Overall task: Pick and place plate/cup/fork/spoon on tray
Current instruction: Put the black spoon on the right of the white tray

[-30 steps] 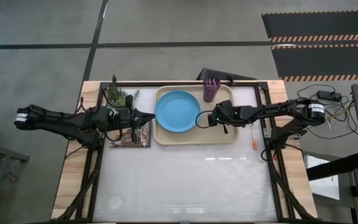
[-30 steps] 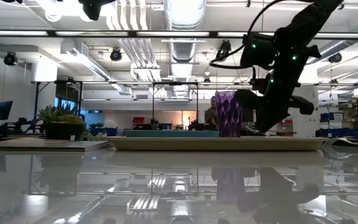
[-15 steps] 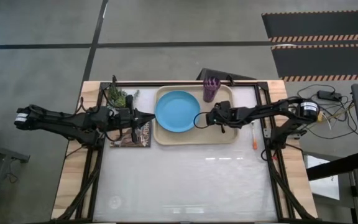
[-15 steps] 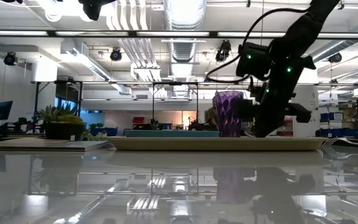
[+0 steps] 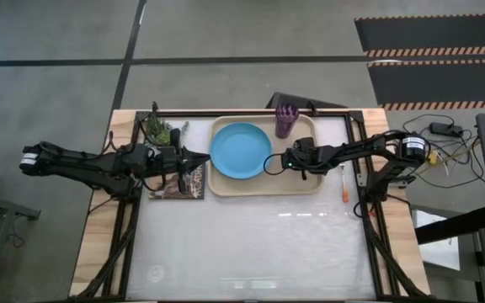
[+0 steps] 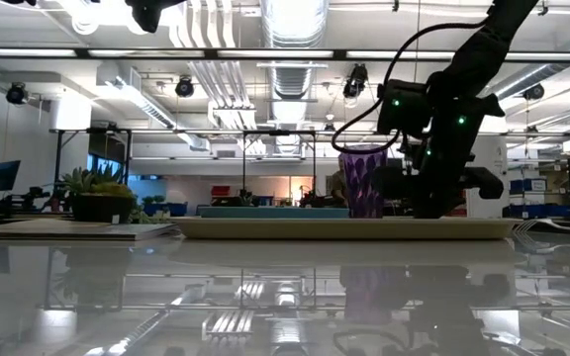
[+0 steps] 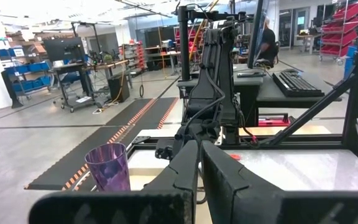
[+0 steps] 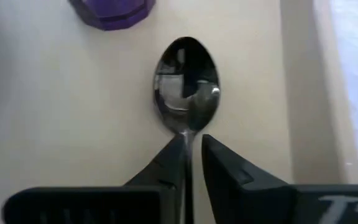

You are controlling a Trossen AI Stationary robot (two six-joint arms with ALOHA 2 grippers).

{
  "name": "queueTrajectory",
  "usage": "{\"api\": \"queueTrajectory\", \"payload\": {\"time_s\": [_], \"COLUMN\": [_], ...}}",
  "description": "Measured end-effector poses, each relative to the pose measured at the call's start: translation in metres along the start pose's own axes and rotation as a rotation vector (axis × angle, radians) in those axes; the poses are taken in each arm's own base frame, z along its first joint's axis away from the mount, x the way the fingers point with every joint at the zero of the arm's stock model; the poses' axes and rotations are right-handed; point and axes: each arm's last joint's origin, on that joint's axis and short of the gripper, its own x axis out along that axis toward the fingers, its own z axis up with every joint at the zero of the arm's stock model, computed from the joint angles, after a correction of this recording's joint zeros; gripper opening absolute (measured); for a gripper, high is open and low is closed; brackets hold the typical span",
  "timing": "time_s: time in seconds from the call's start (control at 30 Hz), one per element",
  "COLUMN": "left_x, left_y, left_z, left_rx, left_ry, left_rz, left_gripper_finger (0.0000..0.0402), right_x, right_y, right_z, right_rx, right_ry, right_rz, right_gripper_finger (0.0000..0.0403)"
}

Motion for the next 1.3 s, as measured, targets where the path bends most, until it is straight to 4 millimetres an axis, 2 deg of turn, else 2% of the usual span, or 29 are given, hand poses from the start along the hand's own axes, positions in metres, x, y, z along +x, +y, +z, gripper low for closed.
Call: {"api": "queueTrajectory", "payload": {"time_s": [0.23, 0.4, 0.57, 0.8, 1.03, 1.3], "left_x": [0.000, 0.000, 0.000, 0.000, 0.000, 0.000], "left_y": [0.000, 0.000, 0.000, 0.000, 0.000, 0.000], "left_z": [0.000, 0.000, 0.000, 0.000, 0.000, 0.000], "left_rx": [0.000, 0.000, 0.000, 0.001, 0.008, 0.008], "left_ry": [0.000, 0.000, 0.000, 0.000, -0.001, -0.001], "left_rz": [0.000, 0.000, 0.000, 0.000, 0.000, 0.000], "left_gripper_finger": [0.0003, 0.0003, 0.0003, 0.0003, 0.0003, 0.0003], "right_x": [-0.003, -0.013, -0.022, -0.016, -0.006, -0.004], "right_y": [-0.001, 0.001, 0.004, 0.009, 0.011, 0.006], "right_z": [0.001, 0.007, 0.013, 0.011, 0.006, 0.004], "right_rx": [-0.024, -0.075, -0.130, -0.169, -0.186, -0.184], "right_ry": [0.004, 0.037, 0.063, 0.054, 0.060, 0.054], "right_rz": [0.003, 0.078, 0.161, 0.170, 0.145, 0.069], "right_gripper_finger": [0.0110, 0.0126, 0.0096, 0.0017, 0.0009, 0.0009]}}
